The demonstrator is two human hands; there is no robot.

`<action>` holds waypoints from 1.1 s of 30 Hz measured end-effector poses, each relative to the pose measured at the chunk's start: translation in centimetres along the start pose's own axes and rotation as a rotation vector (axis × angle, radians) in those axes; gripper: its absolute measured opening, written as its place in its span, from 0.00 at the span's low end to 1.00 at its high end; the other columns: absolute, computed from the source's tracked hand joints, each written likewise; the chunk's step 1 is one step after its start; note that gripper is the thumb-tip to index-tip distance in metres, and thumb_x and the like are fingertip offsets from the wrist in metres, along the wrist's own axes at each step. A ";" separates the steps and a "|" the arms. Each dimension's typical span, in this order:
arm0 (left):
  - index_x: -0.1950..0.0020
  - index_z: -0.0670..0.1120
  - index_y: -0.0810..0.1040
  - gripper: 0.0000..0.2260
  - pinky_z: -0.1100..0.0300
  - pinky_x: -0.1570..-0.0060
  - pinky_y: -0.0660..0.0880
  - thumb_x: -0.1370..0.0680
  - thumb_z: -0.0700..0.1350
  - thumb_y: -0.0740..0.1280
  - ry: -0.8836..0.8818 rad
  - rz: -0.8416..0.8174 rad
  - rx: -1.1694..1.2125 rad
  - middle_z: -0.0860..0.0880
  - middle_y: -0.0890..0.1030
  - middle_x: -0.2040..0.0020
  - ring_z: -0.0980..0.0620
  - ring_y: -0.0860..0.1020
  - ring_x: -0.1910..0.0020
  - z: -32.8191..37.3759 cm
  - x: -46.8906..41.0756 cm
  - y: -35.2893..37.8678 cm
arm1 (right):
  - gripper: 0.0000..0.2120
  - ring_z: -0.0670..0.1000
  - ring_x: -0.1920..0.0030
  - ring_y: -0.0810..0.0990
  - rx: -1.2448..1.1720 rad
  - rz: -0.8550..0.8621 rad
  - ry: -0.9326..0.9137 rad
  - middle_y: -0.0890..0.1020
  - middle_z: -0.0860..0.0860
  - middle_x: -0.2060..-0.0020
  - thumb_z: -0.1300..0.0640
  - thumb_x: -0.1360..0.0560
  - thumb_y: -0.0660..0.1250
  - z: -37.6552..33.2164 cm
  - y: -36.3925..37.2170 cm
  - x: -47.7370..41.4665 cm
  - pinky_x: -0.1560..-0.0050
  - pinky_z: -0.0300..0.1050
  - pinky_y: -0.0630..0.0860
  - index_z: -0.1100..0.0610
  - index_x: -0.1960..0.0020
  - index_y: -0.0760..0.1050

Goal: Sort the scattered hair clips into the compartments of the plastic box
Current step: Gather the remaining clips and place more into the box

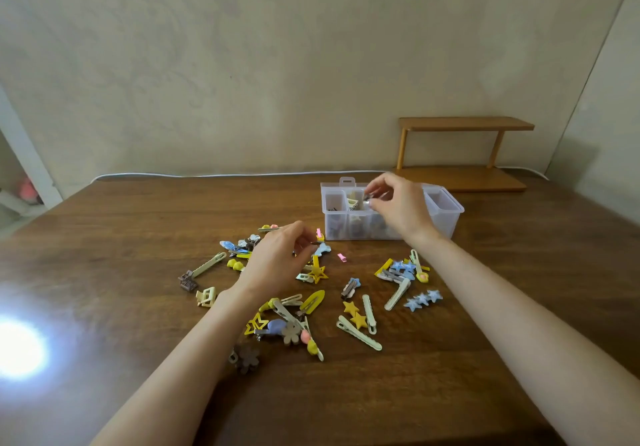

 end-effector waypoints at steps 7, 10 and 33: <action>0.47 0.46 0.76 0.06 0.54 0.51 0.77 0.23 0.44 0.65 0.018 -0.007 -0.016 0.51 0.80 0.53 0.54 0.77 0.53 0.1 0.1 -0.1 | 0.12 0.52 0.46 0.79 0.218 -0.104 0.023 0.81 0.55 0.49 0.70 0.25 0.62 0.7 1.5 -4.7 0.48 0.40 0.74 0.58 0.47 0.79; 0.47 0.47 0.76 0.06 0.54 0.51 0.77 0.23 0.44 0.65 0.021 -0.012 -0.018 0.51 0.80 0.53 0.54 0.77 0.53 0.1 0.0 -0.1 | 0.17 0.55 0.37 0.72 0.418 -0.197 -0.006 0.78 0.54 0.41 0.69 0.23 0.58 0.9 1.9 -4.2 0.39 0.48 0.69 0.55 0.45 0.80; 0.54 0.50 0.79 0.09 0.59 0.54 0.73 0.31 0.49 0.74 -0.208 -0.381 -0.068 0.53 0.80 0.57 0.54 0.76 0.57 -2.9 1.1 -6.2 | 0.15 0.46 0.55 0.75 0.159 -0.368 -0.355 0.81 0.50 0.55 0.67 0.27 0.60 -4.0 5.4 3.4 0.53 0.42 0.72 0.53 0.53 0.82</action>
Point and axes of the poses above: each hand's wrist, its own x-axis away from the middle knuckle, its own y-axis out of the palm, z = x × y, the point moved 2 cm from there along -x, towards the middle knuckle
